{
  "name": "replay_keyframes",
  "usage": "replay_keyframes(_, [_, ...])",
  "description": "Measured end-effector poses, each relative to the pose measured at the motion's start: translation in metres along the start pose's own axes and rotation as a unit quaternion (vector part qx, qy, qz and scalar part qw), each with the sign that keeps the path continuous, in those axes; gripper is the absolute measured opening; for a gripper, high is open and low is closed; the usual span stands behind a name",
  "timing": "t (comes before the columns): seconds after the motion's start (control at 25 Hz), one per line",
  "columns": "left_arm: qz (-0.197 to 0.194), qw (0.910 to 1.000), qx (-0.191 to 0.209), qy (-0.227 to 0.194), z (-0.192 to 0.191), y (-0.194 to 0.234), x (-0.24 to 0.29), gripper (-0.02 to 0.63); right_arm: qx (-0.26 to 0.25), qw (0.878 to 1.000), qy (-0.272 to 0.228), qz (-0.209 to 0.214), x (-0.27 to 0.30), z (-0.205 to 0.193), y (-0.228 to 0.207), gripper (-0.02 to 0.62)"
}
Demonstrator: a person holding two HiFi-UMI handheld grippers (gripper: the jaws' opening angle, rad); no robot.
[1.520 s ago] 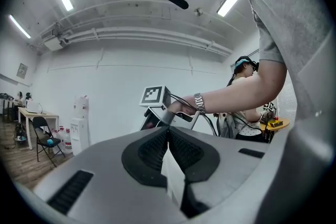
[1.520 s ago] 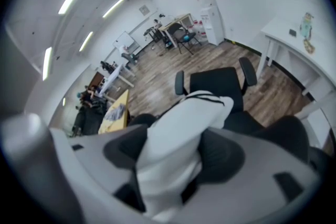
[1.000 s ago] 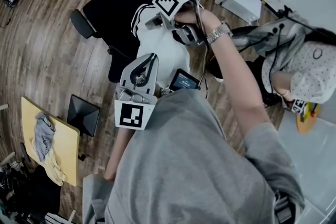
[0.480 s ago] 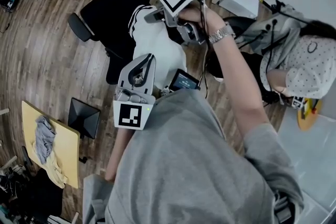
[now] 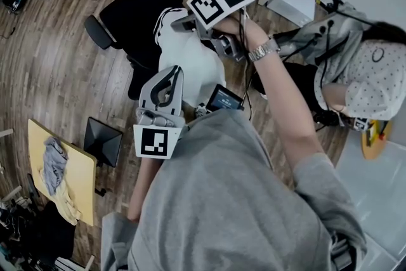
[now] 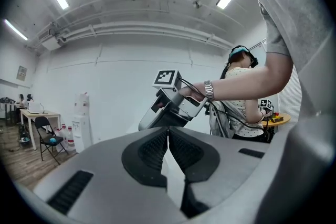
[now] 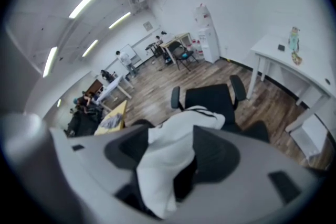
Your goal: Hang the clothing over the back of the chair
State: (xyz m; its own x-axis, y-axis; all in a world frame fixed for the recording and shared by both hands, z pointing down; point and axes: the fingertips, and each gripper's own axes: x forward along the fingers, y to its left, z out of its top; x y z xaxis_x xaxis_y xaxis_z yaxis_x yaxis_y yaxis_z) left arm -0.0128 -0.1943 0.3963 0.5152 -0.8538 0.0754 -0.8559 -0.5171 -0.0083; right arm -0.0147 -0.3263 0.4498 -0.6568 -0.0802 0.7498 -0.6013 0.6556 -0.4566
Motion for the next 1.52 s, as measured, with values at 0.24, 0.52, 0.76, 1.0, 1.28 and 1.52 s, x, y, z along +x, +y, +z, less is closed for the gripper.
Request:
replay_keyframes(0.24, [0.014, 0.9999, 0.008, 0.005, 0.004, -0.003, 0.002, 0.041, -0.060, 0.995, -0.076, -0.033, -0.014, 0.020, -0.003, 0.220])
replay_keyframes(0.52, [0.031, 0.9994, 0.008, 0.010, 0.006, -0.010, -0.012, 0.041, -0.124, 0.979, -0.157, -0.040, -0.026, 0.029, 0.017, 0.082])
replay_keyframes(0.76, [0.046, 0.9988, 0.009, 0.014, 0.004, -0.018, -0.022, 0.041, -0.179, 0.956, -0.233, -0.025, -0.040, 0.030, 0.037, 0.054])
replay_keyframes(1.0, [0.065, 0.9978, 0.004, 0.015, 0.000, -0.020, -0.034, 0.041, -0.220, 0.933, -0.280, -0.048, -0.046, 0.024, 0.047, 0.043])
replay_keyframes(1.28, [0.083, 0.9965, 0.009, 0.011, 0.002, -0.023, -0.043, 0.041, -0.239, 0.906, -0.348, -0.029, -0.069, 0.011, 0.065, 0.038])
replay_keyframes(1.52, [0.101, 0.9947, 0.012, 0.007, 0.002, -0.026, -0.052, 0.041, -0.239, 0.886, -0.397, -0.017, -0.089, -0.008, 0.080, 0.037])
